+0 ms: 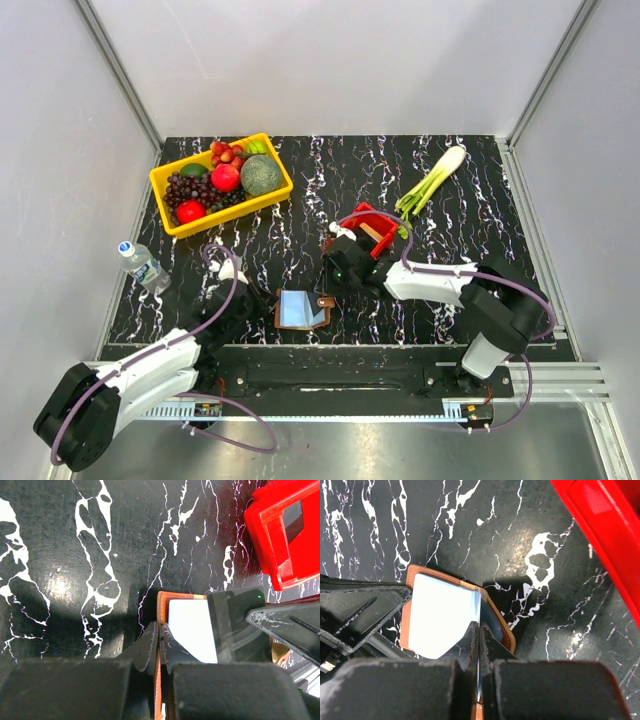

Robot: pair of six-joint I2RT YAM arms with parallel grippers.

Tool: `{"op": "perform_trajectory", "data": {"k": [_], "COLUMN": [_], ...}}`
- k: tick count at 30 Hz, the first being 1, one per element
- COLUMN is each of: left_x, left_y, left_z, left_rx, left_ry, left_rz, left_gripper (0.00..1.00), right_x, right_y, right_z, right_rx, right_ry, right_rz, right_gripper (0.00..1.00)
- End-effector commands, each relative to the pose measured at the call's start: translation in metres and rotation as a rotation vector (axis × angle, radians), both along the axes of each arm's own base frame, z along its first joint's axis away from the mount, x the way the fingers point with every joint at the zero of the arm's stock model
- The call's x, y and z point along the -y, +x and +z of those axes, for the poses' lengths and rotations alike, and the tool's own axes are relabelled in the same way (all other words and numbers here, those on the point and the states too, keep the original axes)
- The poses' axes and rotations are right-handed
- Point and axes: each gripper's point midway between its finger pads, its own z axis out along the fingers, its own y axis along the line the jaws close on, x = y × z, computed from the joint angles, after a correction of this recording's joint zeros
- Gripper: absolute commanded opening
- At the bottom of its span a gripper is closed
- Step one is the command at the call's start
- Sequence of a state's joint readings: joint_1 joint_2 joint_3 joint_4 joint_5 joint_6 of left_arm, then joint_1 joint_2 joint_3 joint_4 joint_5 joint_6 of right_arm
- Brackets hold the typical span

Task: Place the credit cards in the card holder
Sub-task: Insert the credit card into the card holder.

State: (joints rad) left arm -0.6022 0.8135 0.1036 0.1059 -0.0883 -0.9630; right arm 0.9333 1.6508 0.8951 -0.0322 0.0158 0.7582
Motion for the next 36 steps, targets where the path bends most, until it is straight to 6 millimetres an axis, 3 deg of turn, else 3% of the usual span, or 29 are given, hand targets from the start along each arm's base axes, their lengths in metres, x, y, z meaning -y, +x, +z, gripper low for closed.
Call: {"op": "perform_trajectory", "data": {"k": [1, 7, 14, 21, 23, 29, 33, 36], "left_x": [-0.002, -0.004, -0.009, -0.012, -0.013, -0.02, -0.024, -0.024], "left_y": [0.002, 0.001, -0.002, -0.005, -0.006, -0.002, 0.005, 0.011], "left_z": [0.0, -0.003, -0.009, -0.011, -0.013, -0.011, -0.005, 0.003], "left_rx": [0.023, 0.014, 0.003, -0.001, -0.004, 0.005, 0.024, 0.043], "left_ry": [-0.011, -0.022, -0.035, -0.034, -0.03, -0.006, 0.02, 0.019], "left_rz": [0.029, 0.065, 0.11, 0.15, 0.16, 0.201, 0.231, 0.248], "left_gripper": [0.0, 0.0, 0.0, 0.0, 0.0, 0.0, 0.0, 0.0], "right_x": [-0.011, -0.017, 0.006, 0.011, 0.01, -0.019, -0.021, -0.013], "right_y": [-0.009, -0.013, -0.015, -0.023, -0.027, -0.04, -0.048, -0.053], "right_z": [0.001, -0.013, -0.024, -0.022, -0.02, 0.007, 0.007, 0.0], "right_rx": [-0.021, -0.116, -0.132, -0.144, -0.139, -0.109, -0.143, -0.177], "right_ry": [0.069, 0.157, 0.138, 0.195, 0.217, 0.333, 0.214, 0.16], "right_rz": [0.077, -0.01, -0.121, -0.136, -0.115, 0.1, 0.219, 0.208], "right_gripper": [0.0, 0.0, 0.0, 0.0, 0.0, 0.0, 0.0, 0.0]}}
